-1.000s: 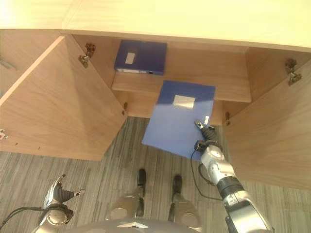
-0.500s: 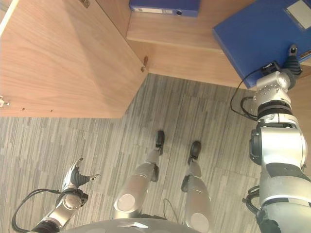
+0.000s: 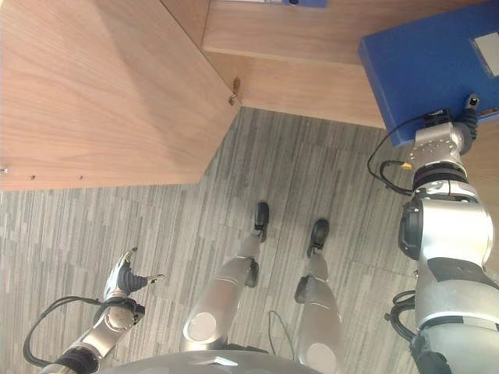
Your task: Put the empty folder in the office cabinet
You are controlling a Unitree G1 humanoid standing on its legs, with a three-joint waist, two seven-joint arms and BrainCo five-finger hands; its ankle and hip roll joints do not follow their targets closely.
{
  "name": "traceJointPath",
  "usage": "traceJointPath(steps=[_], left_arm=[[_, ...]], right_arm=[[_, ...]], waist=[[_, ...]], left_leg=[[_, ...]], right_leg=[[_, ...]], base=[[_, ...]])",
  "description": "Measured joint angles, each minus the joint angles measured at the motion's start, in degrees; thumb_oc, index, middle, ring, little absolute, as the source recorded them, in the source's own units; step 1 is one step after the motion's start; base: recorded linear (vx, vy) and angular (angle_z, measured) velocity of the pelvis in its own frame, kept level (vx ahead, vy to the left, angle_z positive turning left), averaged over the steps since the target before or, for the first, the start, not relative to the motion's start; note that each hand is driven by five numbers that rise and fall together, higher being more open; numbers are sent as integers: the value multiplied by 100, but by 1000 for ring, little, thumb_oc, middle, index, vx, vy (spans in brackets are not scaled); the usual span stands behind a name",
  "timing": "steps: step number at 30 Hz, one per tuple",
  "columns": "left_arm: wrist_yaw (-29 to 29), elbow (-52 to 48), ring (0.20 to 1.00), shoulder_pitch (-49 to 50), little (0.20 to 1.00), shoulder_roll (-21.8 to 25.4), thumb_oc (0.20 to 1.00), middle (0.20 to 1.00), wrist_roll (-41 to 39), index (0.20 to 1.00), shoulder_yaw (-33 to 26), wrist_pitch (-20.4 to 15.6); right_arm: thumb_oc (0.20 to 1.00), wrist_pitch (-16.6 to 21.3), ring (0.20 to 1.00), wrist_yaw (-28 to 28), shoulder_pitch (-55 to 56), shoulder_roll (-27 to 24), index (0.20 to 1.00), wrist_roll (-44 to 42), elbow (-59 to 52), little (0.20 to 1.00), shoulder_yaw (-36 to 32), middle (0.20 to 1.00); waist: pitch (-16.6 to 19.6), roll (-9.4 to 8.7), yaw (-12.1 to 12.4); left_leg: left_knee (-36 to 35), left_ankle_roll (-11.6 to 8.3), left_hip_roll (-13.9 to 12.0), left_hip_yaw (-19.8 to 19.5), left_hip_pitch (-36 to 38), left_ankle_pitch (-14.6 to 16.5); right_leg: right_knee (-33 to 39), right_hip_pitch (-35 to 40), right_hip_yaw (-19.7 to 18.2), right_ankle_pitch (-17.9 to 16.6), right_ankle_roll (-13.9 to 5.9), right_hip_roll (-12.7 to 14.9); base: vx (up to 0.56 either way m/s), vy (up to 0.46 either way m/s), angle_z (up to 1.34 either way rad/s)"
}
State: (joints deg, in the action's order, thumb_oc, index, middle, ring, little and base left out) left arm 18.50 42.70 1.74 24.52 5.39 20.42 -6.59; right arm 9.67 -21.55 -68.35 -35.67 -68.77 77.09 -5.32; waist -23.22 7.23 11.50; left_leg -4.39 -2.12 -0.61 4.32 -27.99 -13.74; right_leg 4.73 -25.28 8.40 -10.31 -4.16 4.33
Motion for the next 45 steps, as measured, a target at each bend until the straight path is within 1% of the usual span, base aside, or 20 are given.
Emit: traceJointPath(steps=[12,16,18,21,24,26,27,28,29,30,32,33,34,35,36,37,38,42,44,45], left_arm=[[98,34,1000,-89,1000,-64,1000,1000,-55,1000,38,-2],[115,445,1000,-362,1000,-60,1000,1000,-61,1000,184,11],[145,510,1000,-432,1000,11,1000,1000,-76,1000,189,9],[244,939,1000,-643,1000,0,1000,1000,-255,1000,96,67],[276,1068,1000,-716,1000,-17,1000,1000,-290,1000,-98,162],[284,1197,1000,-786,1000,-167,1000,1000,-312,1000,-334,185],[302,1266,1000,-793,1000,-196,1000,1000,-334,1000,-427,211],[302,1266,1000,-793,1000,-196,1000,1000,-334,1000,-427,211],[330,1308,1000,-798,1000,-225,1000,1000,-402,1000,-475,220],[330,1312,1000,-790,1000,-236,1000,1000,-400,1000,-468,220],[329,1283,1000,-792,1000,-234,1000,1000,-396,1000,-368,197],[333,1267,1000,-804,1000,-76,1000,1000,-401,1000,-239,179],[333,1267,1000,-804,1000,-76,1000,1000,-401,1000,-239,179],[313,1226,1000,-748,1000,-113,1000,1000,-400,1000,-139,211],[264,1175,1000,-624,1000,-151,1000,1000,-400,1000,-60,244],[264,1175,1000,-624,1000,-151,1000,1000,-400,1000,-60,244],[254,1110,1000,-629,1000,-217,1000,1000,-396,1000,-1,202],[246,1112,1000,-608,1000,-285,1000,1000,-395,1000,-15,210],[230,1054,1000,-636,1000,-344,1000,1000,-394,1000,26,207],[232,1053,1000,-637,1000,-366,1000,1000,-395,1000,25,199]], right_arm=[[200,33,200,-35,17,107,200,3,-45,200,52,200],[200,145,200,-49,114,321,200,6,-111,200,239,200],[200,160,200,-51,92,393,200,15,-319,200,326,200],[200,167,200,-63,166,418,200,26,-329,200,235,200],[200,173,200,-160,369,426,200,24,-276,200,90,200],[200,162,200,-70,598,399,200,16,-329,200,-303,200],[200,165,200,-137,766,405,200,-21,-243,200,-379,200],[200,165,200,-137,766,405,200,-21,-243,200,-379,200],[200,166,200,-204,974,414,200,-56,-231,200,-383,200],[200,164,200,-207,1005,413,200,-59,-227,200,-398,200],[200,162,200,-210,1046,341,200,-60,-229,200,-405,200],[200,184,200,-197,1081,273,200,-108,-270,200,-443,200],[200,184,200,-197,1081,273,200,-108,-270,200,-443,200],[200,185,200,-128,1028,195,200,-109,-323,200,-455,200],[200,187,200,-96,949,180,200,-118,-346,200,-418,200],[200,187,200,-96,949,180,200,-118,-346,200,-418,200],[200,187,200,-160,951,5,200,-126,-275,200,-455,200],[200,132,200,-92,772,-19,200,-128,-209,200,-373,200],[200,145,200,-57,504,-15,200,-170,-168,200,-359,200],[200,149,200,-106,452,-18,200,-179,-173,200,-373,200]], waist=[[182,76,-15],[156,6,-111],[81,-146,-147],[-20,-229,-131],[-85,-299,-169],[-155,-228,-170],[-280,-178,-277],[-280,-178,-277],[-459,-258,-366],[-464,-280,-342],[-516,-366,-371],[-553,-625,-496],[-553,-625,-496],[-575,-638,-443],[-610,-632,-475],[-610,-632,-475],[-609,-629,-525],[-587,-608,-512],[-604,-557,-465],[-612,-536,-453]], left_leg=[[182,123,9,-39,-110,22],[1097,333,108,-47,-262,541],[2026,453,198,120,-601,1029],[3048,403,86,138,-1006,1585],[3034,383,76,-83,-1043,1591],[2951,394,105,-274,-943,1487],[2863,420,169,-421,-769,1455],[2863,420,169,-421,-769,1455],[2894,373,203,-475,-563,1495],[2898,347,202,-486,-562,1510],[2880,337,192,-570,-584,1515],[2970,125,241,-639,-769,1539],[2970,125,241,-639,-769,1539],[3856,157,157,-773,-929,1955],[3612,9,47,-821,-706,2469],[3612,9,47,-821,-706,2469],[3212,10,13,-820,-560,2411],[2858,-53,-24,-867,-457,2230],[2572,-223,-25,-920,-441,1839],[2545,-230,-28,-914,-406,1835]], right_leg=[[-263,-129,10,69,25,25],[-1647,-502,-49,777,-10,263],[-2612,-943,-138,1095,-53,492],[-3134,-1112,-13,1421,74,620],[-2827,-943,331,1287,-72,666],[-2735,-1035,95,1293,-291,665],[-2036,-960,-21,1127,-515,822],[-2036,-960,-21,1127,-515,822],[-1545,-901,18,958,-570,1119],[-1528,-930,40,916,-583,1133],[-1787,-981,120,902,-544,1188],[-1842,-928,150,1038,-539,1258],[-1842,-928,150,1038,-539,1258],[-1876,-1074,233,920,-517,1106],[-1897,-1113,288,834,-468,995],[-1897,-1113,288,834,-468,995],[-1713,-1039,330,628,-269,957],[-1347,-974,333,343,-196,836],[-1002,-963,347,-304,-16,764],[-980,-949,343,-322,86,752]], base=[[-5,31,2],[3,122,5],[20,3,-14],[42,-142,-10],[163,-168,17],[280,-228,22],[295,-226,28],[253,-281,52],[184,-310,35],[179,-304,49],[54,-216,68],[45,-189,87],[57,-106,75],[60,-96,2],[60,-96,2],[173,-114,23],[152,-77,23],[30,-37,0],[-58,-7,-4],[0,0,0]])
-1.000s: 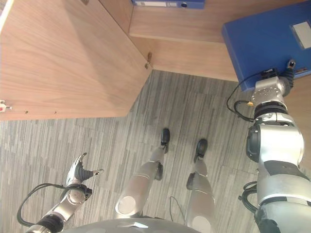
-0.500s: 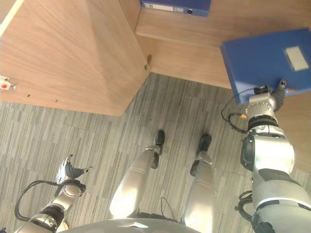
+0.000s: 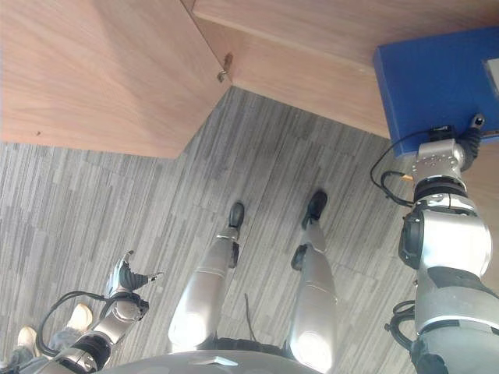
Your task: Put the empty folder in the office cabinet
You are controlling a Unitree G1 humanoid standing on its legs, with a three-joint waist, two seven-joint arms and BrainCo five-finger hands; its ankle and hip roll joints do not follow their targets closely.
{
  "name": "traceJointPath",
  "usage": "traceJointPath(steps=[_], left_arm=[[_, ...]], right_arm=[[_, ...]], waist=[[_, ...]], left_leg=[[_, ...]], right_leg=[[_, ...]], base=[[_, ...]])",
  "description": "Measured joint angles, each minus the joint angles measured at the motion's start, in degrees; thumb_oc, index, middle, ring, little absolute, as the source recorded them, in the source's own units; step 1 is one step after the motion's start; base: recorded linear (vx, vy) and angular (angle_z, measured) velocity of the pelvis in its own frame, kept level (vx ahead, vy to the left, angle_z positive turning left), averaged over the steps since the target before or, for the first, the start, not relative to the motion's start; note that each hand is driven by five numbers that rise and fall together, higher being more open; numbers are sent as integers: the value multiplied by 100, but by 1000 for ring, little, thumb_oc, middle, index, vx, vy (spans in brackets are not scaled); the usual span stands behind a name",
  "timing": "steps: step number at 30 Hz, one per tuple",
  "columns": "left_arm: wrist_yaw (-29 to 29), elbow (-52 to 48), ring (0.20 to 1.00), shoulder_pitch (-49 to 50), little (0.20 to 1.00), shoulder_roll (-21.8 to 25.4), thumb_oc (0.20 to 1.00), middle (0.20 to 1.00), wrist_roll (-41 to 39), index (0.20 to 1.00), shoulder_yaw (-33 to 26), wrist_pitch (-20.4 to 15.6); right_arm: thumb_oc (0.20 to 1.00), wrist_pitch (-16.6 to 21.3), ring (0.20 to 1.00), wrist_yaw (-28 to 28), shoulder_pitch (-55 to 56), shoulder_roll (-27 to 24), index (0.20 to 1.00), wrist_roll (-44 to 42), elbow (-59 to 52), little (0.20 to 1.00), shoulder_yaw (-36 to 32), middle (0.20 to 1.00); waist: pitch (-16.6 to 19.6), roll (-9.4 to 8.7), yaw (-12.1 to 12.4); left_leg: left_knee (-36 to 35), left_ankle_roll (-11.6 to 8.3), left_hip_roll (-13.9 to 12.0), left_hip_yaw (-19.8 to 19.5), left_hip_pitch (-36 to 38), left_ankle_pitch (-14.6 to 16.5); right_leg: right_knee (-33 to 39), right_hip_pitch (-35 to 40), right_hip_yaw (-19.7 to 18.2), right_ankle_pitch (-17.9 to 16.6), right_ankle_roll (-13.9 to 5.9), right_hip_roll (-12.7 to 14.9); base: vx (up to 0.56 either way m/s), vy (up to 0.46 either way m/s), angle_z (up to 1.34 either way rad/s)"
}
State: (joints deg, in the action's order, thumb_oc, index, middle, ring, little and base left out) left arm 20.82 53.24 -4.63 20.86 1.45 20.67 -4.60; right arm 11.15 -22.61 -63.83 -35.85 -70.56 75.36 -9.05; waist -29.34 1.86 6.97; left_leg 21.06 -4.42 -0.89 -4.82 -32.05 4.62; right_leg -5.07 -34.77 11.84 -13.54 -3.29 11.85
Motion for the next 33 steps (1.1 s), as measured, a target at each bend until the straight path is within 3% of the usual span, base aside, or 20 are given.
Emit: traceJointPath(steps=[4,15,19,20,21,23,29,33], left_arm=[[-2,137,1000,2,1000,-78,1000,1000,-2,1000,-32,3],[9,254,1000,-12,1000,-101,1000,1000,-7,1000,-48,-65],[66,300,1000,6,1000,-145,1000,1000,-11,1000,-9,-80],[66,300,1000,6,1000,-145,1000,1000,-11,1000,-9,-80],[111,303,1000,16,1000,-173,1000,1000,-11,1000,1,-80],[148,297,1000,16,1000,-180,1000,1000,-11,1000,21,-86],[272,278,1000,-27,1000,-204,1000,1000,-10,1000,130,-204],[279,283,1000,-26,1000,-204,1000,1000,-11,1000,129,-210]], right_arm=[[200,18,200,-59,-539,-106,200,-40,106,200,48,200],[200,277,200,-144,-1713,-538,200,-44,108,200,385,200],[200,576,200,-402,-2209,-727,200,-40,126,200,561,200],[200,576,200,-402,-2209,-727,200,-40,126,200,561,200],[200,655,200,-593,-2352,-729,200,-39,117,200,666,200],[200,664,200,-761,-2430,-727,200,-36,91,200,712,200],[200,748,200,-1345,-2411,-665,200,-23,70,200,649,200],[200,850,200,-1453,-2411,-669,200,-25,-27,200,630,200]], waist=[[-2,28,-22],[37,130,58],[243,459,182],[243,459,182],[367,641,265],[442,757,294],[461,794,271],[461,794,288]], left_leg=[[-593,-82,52,165,204,-226],[-1266,-120,63,146,454,-547],[-1559,-139,47,126,354,-709],[-1559,-139,47,126,354,-709],[-1707,-158,36,117,302,-787],[-1776,-160,35,130,226,-855],[-1877,-153,35,260,107,-892],[-1895,-153,50,261,99,-892]], right_leg=[[393,44,-45,-282,72,49],[505,37,-24,-291,106,85],[542,-156,-20,-236,53,70],[542,-156,-20,-236,53,70],[550,-285,-37,-252,45,56],[549,-409,-53,-290,63,49],[548,-657,-174,-377,111,31],[544,-680,-184,-376,111,44]], base=[[4,-3,-6],[23,-14,2],[56,13,6],[0,0,0],[12,14,-4],[23,21,-8],[26,19,-9],[0,0,0]])
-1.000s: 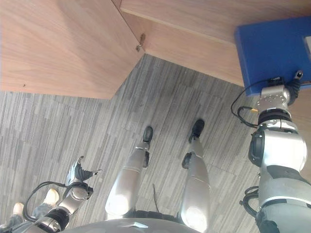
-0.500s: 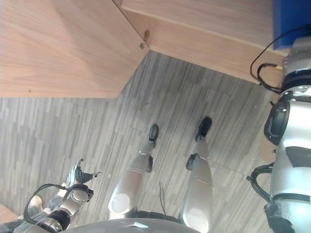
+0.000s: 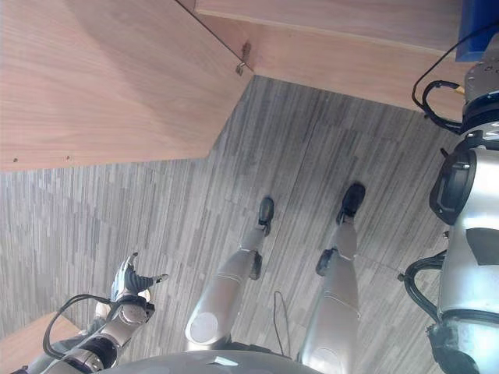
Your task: Put the empty folder in the office cabinet
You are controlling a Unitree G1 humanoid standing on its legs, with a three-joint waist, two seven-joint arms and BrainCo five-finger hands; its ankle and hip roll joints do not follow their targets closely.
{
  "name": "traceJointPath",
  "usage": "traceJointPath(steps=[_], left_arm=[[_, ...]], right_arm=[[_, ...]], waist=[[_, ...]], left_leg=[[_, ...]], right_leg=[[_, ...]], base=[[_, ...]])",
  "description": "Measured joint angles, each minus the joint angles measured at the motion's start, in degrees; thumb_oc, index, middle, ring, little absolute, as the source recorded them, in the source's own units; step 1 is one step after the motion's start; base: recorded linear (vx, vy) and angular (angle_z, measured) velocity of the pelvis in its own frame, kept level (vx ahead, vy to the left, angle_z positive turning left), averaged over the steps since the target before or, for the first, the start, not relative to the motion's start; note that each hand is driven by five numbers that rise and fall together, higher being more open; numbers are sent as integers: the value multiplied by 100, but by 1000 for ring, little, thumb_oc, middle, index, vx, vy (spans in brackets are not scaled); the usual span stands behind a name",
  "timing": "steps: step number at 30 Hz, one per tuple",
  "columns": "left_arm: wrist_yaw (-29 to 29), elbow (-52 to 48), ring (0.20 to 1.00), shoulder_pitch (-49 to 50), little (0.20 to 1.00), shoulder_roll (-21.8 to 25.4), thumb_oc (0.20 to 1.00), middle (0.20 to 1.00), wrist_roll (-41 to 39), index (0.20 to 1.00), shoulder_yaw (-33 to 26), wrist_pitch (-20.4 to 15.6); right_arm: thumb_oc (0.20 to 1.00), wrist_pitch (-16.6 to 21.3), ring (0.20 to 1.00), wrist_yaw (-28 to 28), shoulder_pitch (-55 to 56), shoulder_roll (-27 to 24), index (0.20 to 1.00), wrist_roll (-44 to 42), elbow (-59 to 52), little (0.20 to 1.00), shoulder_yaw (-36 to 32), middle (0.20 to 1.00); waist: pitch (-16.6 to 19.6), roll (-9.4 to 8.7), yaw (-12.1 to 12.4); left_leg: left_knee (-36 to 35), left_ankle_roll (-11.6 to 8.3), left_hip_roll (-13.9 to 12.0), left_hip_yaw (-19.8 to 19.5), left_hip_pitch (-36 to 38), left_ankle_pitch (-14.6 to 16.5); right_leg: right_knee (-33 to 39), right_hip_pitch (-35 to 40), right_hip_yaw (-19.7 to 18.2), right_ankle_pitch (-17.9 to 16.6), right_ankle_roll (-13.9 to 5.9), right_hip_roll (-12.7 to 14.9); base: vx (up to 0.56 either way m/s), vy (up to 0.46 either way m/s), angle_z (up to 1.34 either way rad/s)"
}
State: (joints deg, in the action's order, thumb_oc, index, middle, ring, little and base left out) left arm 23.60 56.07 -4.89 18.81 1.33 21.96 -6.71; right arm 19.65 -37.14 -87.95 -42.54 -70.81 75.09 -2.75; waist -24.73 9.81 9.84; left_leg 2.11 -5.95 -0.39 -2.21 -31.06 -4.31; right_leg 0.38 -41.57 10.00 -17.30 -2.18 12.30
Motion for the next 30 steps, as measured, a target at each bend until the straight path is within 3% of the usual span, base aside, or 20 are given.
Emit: traceJointPath(steps=[14,23,30], left_arm=[[-46,-5,1000,13,1000,7,1000,1000,-129,1000,-70,-160],[-66,-24,1000,22,1000,1,1000,1000,-335,1000,-176,-264],[-63,-22,1000,21,1000,2,1000,1000,-335,1000,-174,-269]], right_arm=[[200,-163,200,778,-167,-358,200,-14,-49,200,428,200],[200,-196,200,844,-571,-473,200,-8,-82,200,728,200],[200,-75,200,713,-905,-447,200,-4,-80,200,782,200]], waist=[[17,31,109],[136,210,199],[138,213,194]], left_leg=[[-539,-5,7,3,-67,-366],[-644,-7,-6,-37,-74,-435],[-644,-33,-7,-63,-211,-480]], right_leg=[[-51,-364,-58,1,-3,5],[-62,-400,-25,-10,-19,5],[-67,-528,-7,-12,-17,6]], base=[[5,-10,-1],[6,-12,0],[1,0,0]])
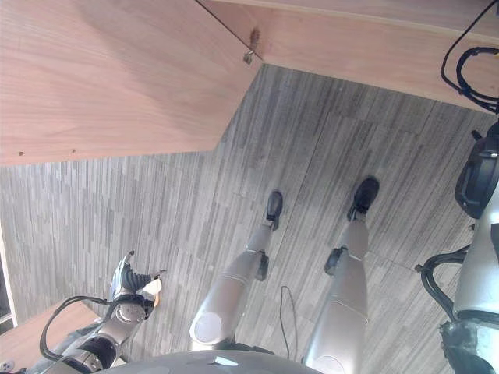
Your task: Put the empty folder in the office cabinet
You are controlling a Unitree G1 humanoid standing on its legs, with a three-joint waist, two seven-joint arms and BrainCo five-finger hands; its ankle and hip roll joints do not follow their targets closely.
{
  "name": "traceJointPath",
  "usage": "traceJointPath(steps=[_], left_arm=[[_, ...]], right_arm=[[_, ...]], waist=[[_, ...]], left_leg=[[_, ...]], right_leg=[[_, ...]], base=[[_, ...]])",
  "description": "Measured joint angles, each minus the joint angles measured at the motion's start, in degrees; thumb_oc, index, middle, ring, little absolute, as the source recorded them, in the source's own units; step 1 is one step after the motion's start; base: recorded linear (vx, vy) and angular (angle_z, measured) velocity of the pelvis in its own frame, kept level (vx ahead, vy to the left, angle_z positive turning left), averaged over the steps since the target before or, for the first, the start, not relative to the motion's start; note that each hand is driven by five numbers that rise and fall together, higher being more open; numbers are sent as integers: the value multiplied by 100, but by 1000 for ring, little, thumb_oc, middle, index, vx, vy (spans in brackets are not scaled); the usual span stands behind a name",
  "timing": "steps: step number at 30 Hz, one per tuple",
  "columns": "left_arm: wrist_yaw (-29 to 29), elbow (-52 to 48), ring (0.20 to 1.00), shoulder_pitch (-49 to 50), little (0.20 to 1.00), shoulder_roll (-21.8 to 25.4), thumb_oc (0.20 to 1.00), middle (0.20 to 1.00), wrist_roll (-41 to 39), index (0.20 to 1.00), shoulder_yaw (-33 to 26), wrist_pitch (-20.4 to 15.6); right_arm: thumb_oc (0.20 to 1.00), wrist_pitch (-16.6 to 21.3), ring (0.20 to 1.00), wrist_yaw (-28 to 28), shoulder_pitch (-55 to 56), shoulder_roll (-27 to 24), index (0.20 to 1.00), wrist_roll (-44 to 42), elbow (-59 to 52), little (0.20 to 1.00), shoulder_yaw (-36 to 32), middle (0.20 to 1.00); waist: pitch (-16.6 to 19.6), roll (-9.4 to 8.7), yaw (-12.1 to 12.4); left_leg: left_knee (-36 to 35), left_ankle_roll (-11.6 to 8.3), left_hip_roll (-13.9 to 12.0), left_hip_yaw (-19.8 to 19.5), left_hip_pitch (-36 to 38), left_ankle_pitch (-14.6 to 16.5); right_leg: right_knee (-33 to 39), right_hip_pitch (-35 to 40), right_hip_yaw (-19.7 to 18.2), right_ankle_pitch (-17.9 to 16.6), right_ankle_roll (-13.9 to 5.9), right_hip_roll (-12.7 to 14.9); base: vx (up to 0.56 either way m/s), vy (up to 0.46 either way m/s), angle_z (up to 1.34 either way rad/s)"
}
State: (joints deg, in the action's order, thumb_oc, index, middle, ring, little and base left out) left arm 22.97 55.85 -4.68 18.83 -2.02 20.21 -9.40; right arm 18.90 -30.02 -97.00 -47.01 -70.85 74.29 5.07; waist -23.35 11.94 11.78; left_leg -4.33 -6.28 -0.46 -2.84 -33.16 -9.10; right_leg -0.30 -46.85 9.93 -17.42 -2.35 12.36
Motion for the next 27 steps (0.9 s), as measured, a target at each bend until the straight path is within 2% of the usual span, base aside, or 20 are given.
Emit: traceJointPath(steps=[6,11,12,13,14,15,16,24,27], left_arm=[[10,0,1000,-1,1000,1,1000,1000,-2,1000,-7,-2],[16,2,1000,-1,1000,1,1000,1000,-20,1000,-15,-37],[26,-38,1000,-148,1000,-5,1000,1000,-18,1000,66,3],[31,92,1000,-381,1000,15,1000,1000,-94,1000,250,296],[-23,61,1000,-636,1000,92,1000,1000,-73,1000,304,229],[-22,-194,1000,-676,1000,100,1000,1000,-21,1000,105,131],[-8,-509,1000,-691,1000,109,1000,1000,-3,1000,-140,12],[-245,-522,1000,-643,1000,117,1000,1000,-218,1000,-219,64],[-296,-531,1000,-641,1000,147,1000,1000,-218,1000,-218,65]], right_arm=[[200,83,200,-224,-113,151,200,4,-2,200,-20,200],[200,62,200,41,-112,221,200,4,-18,200,261,200],[200,75,200,67,-85,274,200,-19,-31,200,399,200],[200,194,200,76,27,400,200,-4,-161,200,668,200],[200,143,200,276,82,671,200,24,-398,200,292,200],[200,78,200,327,56,707,200,-33,-460,200,156,200],[1000,87,1000,309,-15,702,1000,-177,-426,1000,120,1000],[1000,67,1000,319,-112,220,1000,-275,-214,1000,136,1000],[1000,-44,1000,317,-112,190,1000,-247,-211,1000,125,1000]], waist=[[0,0,12],[0,0,81],[4,-13,23],[34,35,-5],[51,41,-32],[51,40,-28],[52,42,-11],[52,42,-14],[52,42,-21]], left_leg=[[0,-8,-3,-11,-28,-22],[-1,-21,-9,-30,-58,-45],[0,-22,-9,-25,-63,-47],[-2,-25,-8,-32,-74,-51],[-2,-9,-9,-39,-133,-73],[-2,-9,-1,-32,-166,-73],[-1,-16,0,-37,-207,-89],[0,-18,-15,-58,-207,-103],[-1,-19,-18,-55,-193,-104]], right_leg=[[-107,-69,-3,3,0,5],[-123,-101,-2,25,-24,3],[-123,-111,-4,34,-29,-33],[-136,-113,8,49,-24,-11],[-184,-178,-3,50,-26,15],[-213,-233,-22,50,-27,16],[-228,-274,-23,50,-26,15],[-262,-274,8,33,-1,14],[-277,-273,1,33,-2,11]], base=[[0,0,0],[7,18,1],[27,62,6],[21,39,4],[7,9,4],[0,0,0],[0,0,0],[0,0,0],[0,0,0]])
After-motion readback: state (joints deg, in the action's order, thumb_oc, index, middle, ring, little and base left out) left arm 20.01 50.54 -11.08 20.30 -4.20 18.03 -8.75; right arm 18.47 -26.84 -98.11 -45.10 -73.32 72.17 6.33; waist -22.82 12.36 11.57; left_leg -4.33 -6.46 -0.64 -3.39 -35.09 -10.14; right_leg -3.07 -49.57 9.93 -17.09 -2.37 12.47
